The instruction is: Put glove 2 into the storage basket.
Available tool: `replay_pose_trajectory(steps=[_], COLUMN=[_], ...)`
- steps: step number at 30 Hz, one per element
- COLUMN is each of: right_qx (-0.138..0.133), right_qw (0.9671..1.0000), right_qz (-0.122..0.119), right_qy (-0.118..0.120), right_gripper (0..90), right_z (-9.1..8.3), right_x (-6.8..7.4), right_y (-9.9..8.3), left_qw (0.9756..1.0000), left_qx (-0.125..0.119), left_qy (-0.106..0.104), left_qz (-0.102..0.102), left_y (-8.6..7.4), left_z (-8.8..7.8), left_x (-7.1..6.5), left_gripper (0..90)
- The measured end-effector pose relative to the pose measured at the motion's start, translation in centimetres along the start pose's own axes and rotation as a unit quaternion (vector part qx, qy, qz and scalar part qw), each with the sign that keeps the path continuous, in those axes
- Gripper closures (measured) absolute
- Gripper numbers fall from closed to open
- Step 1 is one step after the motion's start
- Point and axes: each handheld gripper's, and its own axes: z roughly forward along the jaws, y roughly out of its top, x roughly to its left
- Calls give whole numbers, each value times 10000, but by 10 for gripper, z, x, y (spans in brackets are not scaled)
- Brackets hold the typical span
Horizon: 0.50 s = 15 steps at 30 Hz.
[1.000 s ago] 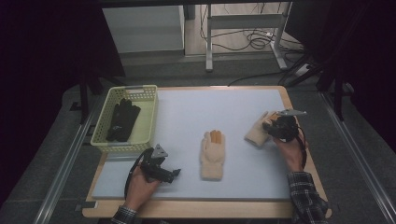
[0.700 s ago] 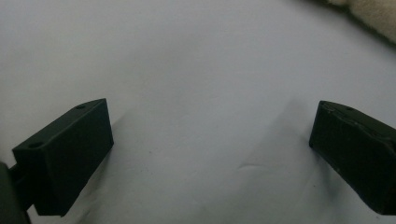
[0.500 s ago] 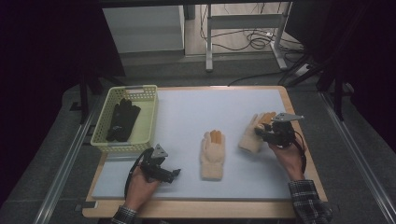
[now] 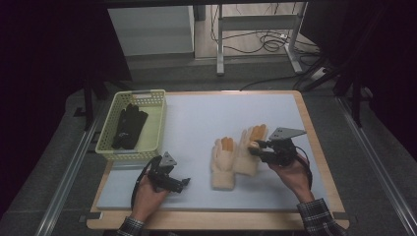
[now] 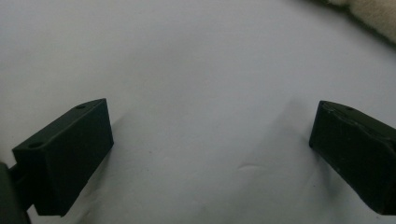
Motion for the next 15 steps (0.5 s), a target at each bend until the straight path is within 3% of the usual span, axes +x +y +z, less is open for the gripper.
replay_pose_trajectory(steps=[5, 15], right_qx=[15, 112], right_qw=[9991, 9951], right_qz=[-132, -423], right_qy=[412, 891], right_gripper=[600, 598], right_z=[14, 50], right_x=[19, 43], right_y=[5, 15], left_qw=[10000, 10000], left_qx=[-11, -9], left_qy=[7, 6], left_qz=[0, 5], left_y=[0, 0], left_z=[0, 0], left_x=[0, 0], left_gripper=[0, 0])
